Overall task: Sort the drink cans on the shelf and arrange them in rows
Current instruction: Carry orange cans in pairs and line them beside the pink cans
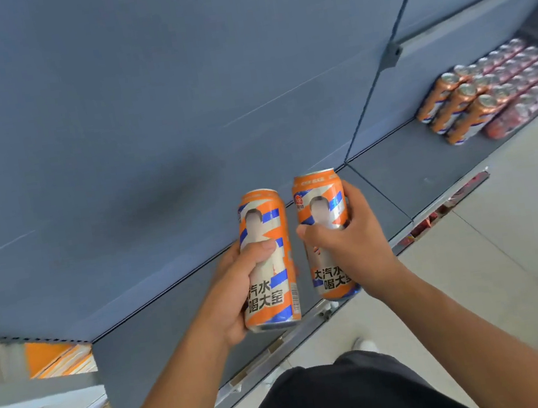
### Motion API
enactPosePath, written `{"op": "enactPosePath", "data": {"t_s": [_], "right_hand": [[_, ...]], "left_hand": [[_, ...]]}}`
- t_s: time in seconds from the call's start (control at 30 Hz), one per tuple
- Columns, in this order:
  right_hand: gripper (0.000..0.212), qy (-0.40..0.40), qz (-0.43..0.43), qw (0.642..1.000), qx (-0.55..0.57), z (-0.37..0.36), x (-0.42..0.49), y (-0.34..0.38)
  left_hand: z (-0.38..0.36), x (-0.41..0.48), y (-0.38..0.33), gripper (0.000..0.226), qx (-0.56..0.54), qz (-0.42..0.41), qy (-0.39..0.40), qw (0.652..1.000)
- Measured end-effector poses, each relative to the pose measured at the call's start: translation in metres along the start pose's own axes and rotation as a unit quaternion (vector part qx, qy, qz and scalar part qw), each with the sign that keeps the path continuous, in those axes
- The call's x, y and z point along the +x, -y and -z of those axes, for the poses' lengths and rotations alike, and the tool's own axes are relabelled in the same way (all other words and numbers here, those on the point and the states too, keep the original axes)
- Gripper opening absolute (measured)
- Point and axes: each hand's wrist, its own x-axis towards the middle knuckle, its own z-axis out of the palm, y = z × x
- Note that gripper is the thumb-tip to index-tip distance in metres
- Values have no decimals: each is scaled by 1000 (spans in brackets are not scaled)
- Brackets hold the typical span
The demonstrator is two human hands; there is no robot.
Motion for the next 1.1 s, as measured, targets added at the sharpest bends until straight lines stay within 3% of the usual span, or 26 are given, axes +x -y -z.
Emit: {"op": "enactPosePath", "data": {"t_s": [0.27,0.63,0.9,1.1], "right_hand": [[57,-69,-13,995,78,117,11,-10],[50,-93,24,991,88,309,9,-34],[69,-149,7,983,111,399,11,-58],[56,-186,7,976,114,444,34,-65]], "left_hand": [[-115,31,4,72,118,-63,59,989],[-308,72,41,56,214,-166,111,956],[-396,105,60,59,258,-167,163,937],[-444,151,65,60,269,-157,195,930]]}}
